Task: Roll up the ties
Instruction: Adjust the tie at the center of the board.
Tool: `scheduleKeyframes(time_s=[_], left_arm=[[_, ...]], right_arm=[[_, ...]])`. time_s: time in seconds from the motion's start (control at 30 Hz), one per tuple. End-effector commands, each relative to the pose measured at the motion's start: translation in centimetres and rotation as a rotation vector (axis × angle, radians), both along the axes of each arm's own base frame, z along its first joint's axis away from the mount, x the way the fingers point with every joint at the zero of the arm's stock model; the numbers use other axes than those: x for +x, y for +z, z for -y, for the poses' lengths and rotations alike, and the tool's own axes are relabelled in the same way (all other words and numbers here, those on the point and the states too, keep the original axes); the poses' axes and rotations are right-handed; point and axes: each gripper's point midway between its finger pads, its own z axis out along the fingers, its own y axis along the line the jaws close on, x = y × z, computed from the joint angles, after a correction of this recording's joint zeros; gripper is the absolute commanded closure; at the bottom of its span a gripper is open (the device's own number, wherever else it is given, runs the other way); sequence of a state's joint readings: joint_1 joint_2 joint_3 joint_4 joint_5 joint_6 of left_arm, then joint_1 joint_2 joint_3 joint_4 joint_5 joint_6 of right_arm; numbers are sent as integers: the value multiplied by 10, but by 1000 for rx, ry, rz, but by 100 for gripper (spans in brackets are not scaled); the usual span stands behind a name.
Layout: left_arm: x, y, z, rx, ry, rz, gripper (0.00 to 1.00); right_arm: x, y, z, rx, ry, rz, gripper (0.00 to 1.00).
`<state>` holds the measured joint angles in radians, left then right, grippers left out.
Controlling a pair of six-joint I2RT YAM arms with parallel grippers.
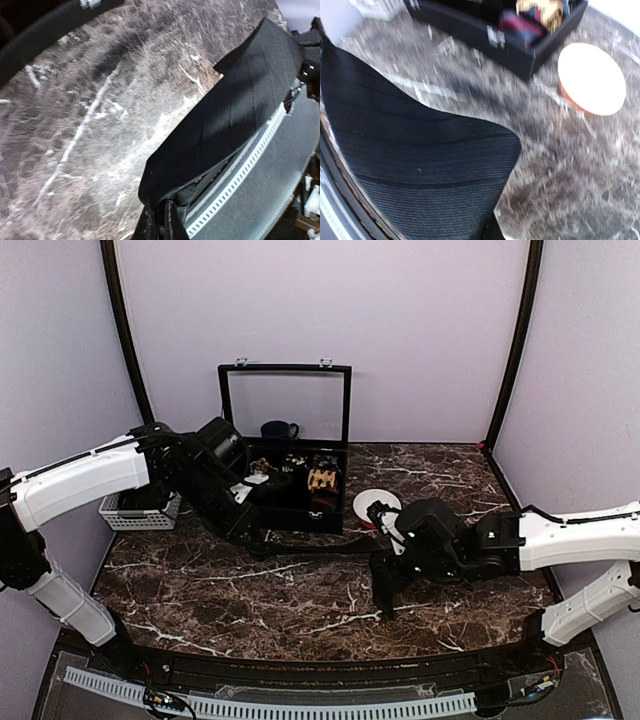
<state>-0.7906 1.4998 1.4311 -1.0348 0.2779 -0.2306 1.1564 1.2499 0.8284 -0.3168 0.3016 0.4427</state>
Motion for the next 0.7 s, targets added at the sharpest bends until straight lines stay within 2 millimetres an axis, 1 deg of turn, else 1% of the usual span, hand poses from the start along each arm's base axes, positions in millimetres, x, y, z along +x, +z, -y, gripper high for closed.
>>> scheduleKeyframes(time_s=[0.0,0.07,0.1,0.2,0.3,0.37,0.43,0.5,0.67], left_arm=[[-21,-48,-30,14,22,-154,100],[-24,-72,-40,50,30,-203,100],[-26,-82,-43,70,25,-224,100],[-31,-112,-53,138,13,-286,100],[-32,-138,-64,179,14,-322,100],[-29,-152,-73,216,25,-341,100],[-27,-163,-77,243,20,-339,100],[-24,-173,-80,255,23,-361,100],[-16,-185,-86,264,30,-390,100]], right_arm=[[-3,-73,68,-368,-82,-153,100],[1,-100,83,-479,-116,-216,100],[2,-108,87,-522,-125,-241,100],[10,-127,91,-634,-149,-308,100],[16,-141,92,-736,-163,-370,100],[21,-146,93,-795,-177,-411,100],[25,-152,97,-843,-193,-448,100],[34,-151,93,-846,-208,-458,100],[49,-143,93,-830,-243,-470,100]])
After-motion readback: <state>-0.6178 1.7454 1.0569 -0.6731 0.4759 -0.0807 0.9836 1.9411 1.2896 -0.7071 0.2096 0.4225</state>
